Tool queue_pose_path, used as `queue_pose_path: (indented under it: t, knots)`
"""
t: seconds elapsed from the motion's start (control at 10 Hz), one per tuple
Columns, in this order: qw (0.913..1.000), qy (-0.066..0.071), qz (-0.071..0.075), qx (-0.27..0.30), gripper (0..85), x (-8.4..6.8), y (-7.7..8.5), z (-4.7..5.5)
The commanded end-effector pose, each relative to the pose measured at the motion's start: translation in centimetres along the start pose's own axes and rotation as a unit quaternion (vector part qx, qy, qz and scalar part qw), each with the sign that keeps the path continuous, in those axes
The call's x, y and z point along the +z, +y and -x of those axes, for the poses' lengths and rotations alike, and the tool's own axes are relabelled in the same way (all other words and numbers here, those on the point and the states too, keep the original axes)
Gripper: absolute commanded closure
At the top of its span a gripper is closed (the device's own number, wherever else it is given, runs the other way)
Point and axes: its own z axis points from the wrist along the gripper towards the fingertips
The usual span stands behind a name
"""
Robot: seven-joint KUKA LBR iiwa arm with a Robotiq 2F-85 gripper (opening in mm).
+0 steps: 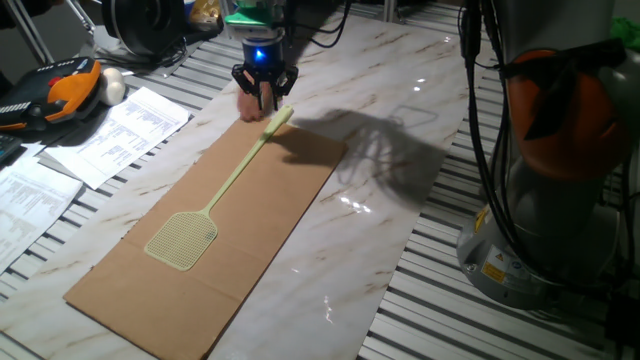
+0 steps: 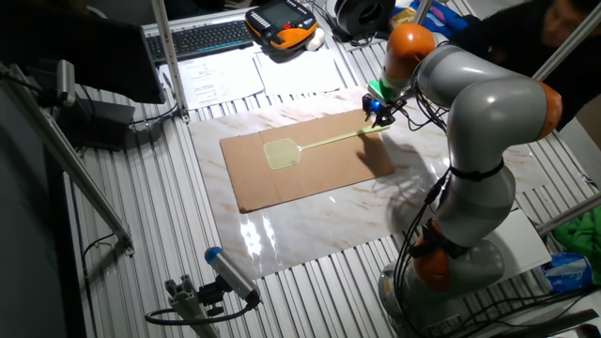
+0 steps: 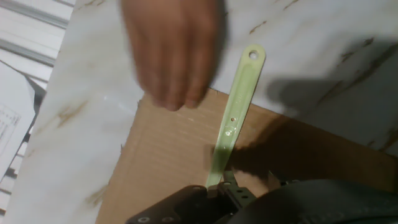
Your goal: Swat with a flyswatter
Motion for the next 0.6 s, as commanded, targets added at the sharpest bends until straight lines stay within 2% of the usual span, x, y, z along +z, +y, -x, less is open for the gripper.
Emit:
queue_pose_path:
  t: [0.0, 0.5]
  knots:
    - [1.0000, -0.001, 0.000, 0.000, 51.0, 0.10, 0.04, 0.09]
    - [1.0000, 0.001, 0.001, -0.008, 51.0, 0.27, -0.10, 0.51]
